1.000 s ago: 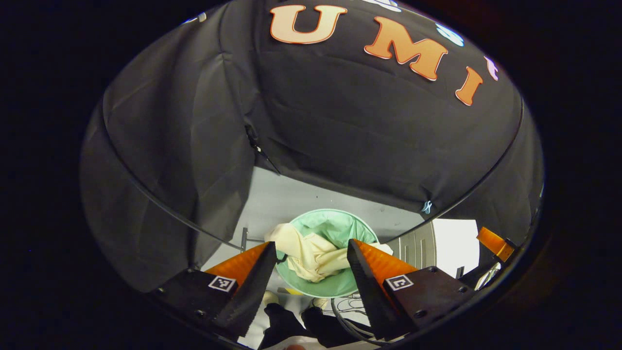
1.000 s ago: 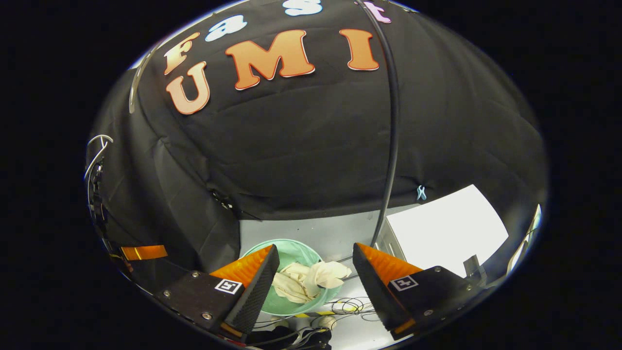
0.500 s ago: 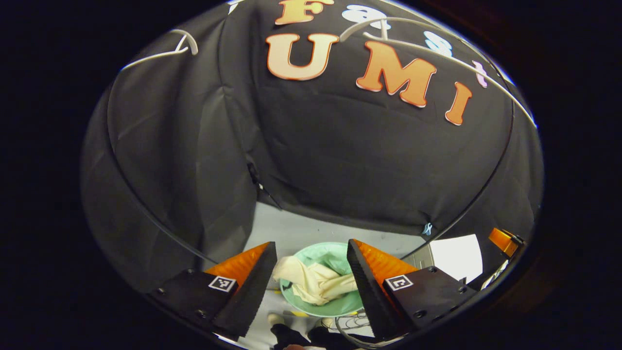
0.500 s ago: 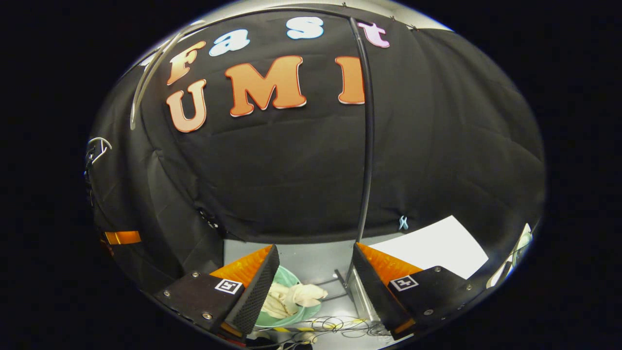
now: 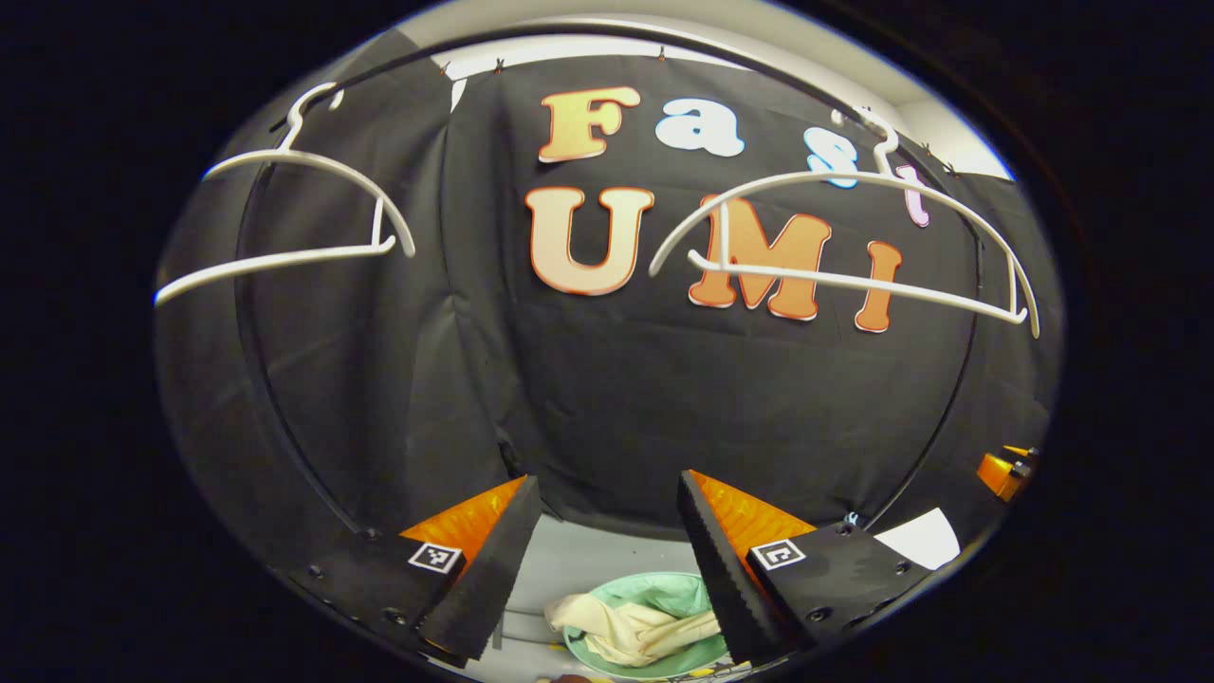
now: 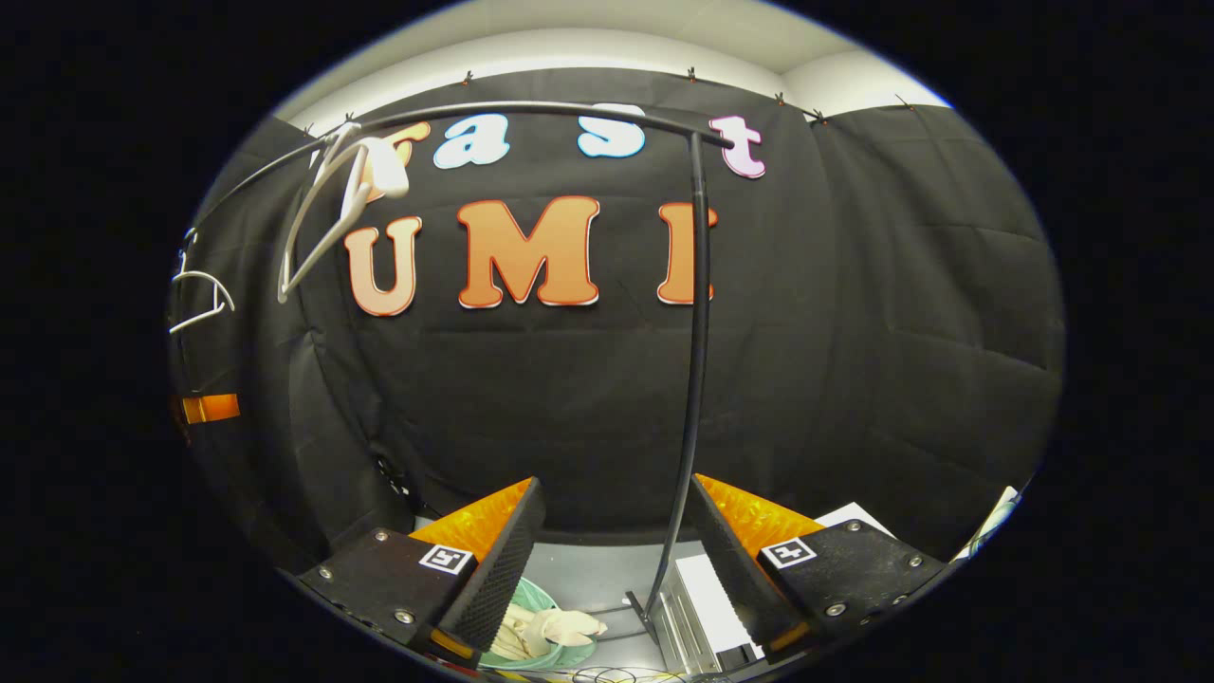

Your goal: Grasp the clothes on the hanger with both hands and then place them into the laundry hamper below.

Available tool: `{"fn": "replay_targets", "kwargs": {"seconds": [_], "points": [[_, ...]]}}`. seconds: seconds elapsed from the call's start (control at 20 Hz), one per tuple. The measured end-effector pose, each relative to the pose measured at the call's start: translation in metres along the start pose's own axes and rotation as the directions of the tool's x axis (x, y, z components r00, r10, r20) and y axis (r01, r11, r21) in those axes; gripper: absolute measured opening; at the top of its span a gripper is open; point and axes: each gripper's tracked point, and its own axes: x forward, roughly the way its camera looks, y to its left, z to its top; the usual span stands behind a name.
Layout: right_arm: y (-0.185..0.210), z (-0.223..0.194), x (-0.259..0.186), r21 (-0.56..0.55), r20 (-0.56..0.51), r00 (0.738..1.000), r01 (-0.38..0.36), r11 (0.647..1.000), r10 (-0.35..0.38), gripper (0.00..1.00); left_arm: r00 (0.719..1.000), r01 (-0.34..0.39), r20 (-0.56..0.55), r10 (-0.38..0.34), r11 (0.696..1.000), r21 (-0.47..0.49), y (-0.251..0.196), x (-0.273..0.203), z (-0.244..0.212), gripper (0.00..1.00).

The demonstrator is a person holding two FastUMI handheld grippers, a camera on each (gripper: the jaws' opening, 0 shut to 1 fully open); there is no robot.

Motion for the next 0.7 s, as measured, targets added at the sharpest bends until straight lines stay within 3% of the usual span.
{"fn": "replay_targets", "kwargs": {"seconds": [0.1, 0.15, 0.2, 0.7], "points": [[-0.003, 0.015, -0.003, 0.013, 0.027, 1.000, -0.005, 1.000, 0.005, 0.95, 0.999, 0.004, 0.040, -0.004, 1.000, -0.005, -0.002, -0.009, 0.013, 0.95], [-0.001, 0.025, -0.001, 0.015, 0.040, 0.999, -0.004, 1.000, 0.003, 1.00, 0.999, 0.009, 0.050, -0.008, 1.000, -0.018, -0.002, -0.014, 0.016, 0.95], [-0.004, 0.033, -0.004, 0.013, 0.054, 0.999, -0.002, 1.000, 0.001, 0.95, 0.998, 0.013, 0.061, -0.011, 0.999, -0.033, -0.004, -0.018, 0.021, 0.95], [-0.020, 0.085, -0.033, 0.016, 0.158, 0.987, -0.012, 1.000, 0.010, 0.95, 0.976, -0.020, 0.216, 0.031, 0.998, -0.053, 0.012, -0.054, 0.078, 0.96]]}}
